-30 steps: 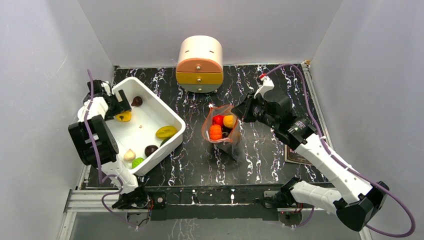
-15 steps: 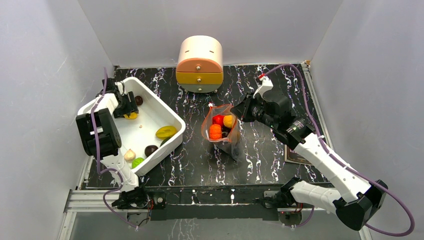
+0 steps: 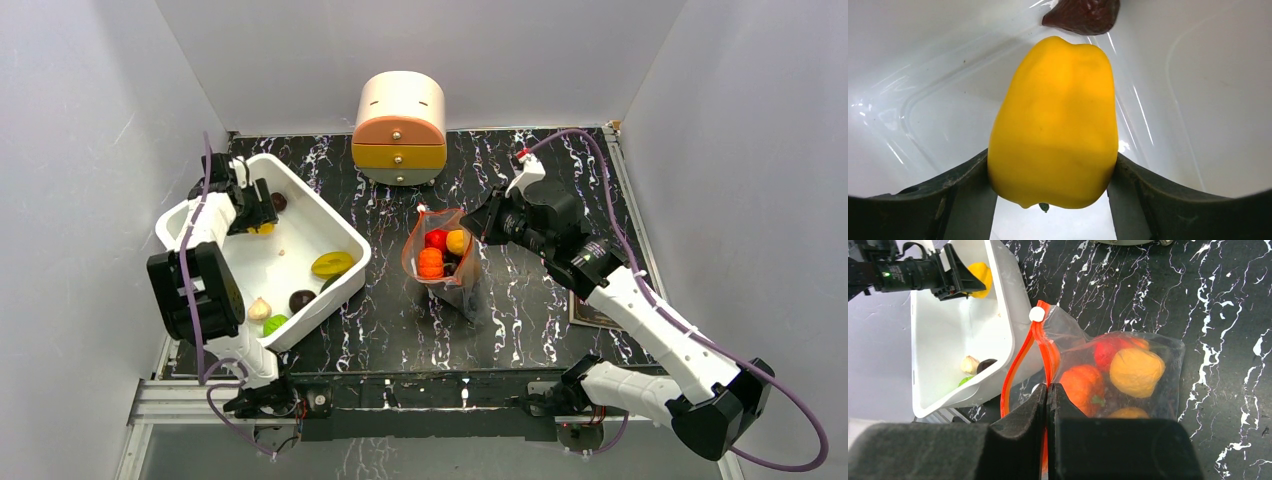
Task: Place the food in the zip-top bag and seal the zipper
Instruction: Pick up the fake vegetable from the bin.
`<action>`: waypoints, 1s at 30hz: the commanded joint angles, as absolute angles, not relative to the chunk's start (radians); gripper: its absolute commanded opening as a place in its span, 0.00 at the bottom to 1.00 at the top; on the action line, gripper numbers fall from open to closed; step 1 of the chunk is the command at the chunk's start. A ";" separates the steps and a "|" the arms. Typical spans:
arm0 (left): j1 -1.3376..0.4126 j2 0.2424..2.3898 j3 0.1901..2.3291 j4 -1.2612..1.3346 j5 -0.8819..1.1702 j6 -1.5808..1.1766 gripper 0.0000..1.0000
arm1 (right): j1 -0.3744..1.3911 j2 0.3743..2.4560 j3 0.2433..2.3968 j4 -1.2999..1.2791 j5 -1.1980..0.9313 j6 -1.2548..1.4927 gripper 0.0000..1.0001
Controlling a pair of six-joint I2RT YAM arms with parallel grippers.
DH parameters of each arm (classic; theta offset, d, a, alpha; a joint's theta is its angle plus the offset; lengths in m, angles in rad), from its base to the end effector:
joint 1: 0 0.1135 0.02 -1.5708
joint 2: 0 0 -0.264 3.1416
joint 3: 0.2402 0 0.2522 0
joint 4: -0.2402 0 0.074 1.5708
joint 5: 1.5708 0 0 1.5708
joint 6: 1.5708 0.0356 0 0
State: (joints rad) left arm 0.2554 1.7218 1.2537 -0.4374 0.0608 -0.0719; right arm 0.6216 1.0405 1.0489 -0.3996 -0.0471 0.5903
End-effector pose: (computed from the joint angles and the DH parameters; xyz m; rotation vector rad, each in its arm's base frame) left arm 0.3615 0.0921 0.2313 -0.3774 2.4450 0.0034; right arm 0.1878 0.1366 0.3615 -0.0646 2.0573 0.8243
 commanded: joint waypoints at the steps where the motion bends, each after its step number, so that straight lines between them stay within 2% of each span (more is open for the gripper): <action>1: 0.242 1.583 1.236 -0.485 0.072 -0.074 0.44 | 0.623 1.053 1.097 -0.356 -0.051 0.584 0.00; 8: 0.230 1.458 1.227 -0.525 0.087 -0.076 0.43 | 0.624 1.083 1.107 -0.360 -0.048 0.594 0.00; 18: 0.178 1.350 1.265 -0.540 0.259 -0.077 0.45 | 0.623 1.107 1.165 -0.390 0.021 0.602 0.00; 30: 0.001 1.286 1.213 -0.499 0.418 -0.073 0.44 | 0.624 1.144 1.145 -0.335 0.003 0.687 0.00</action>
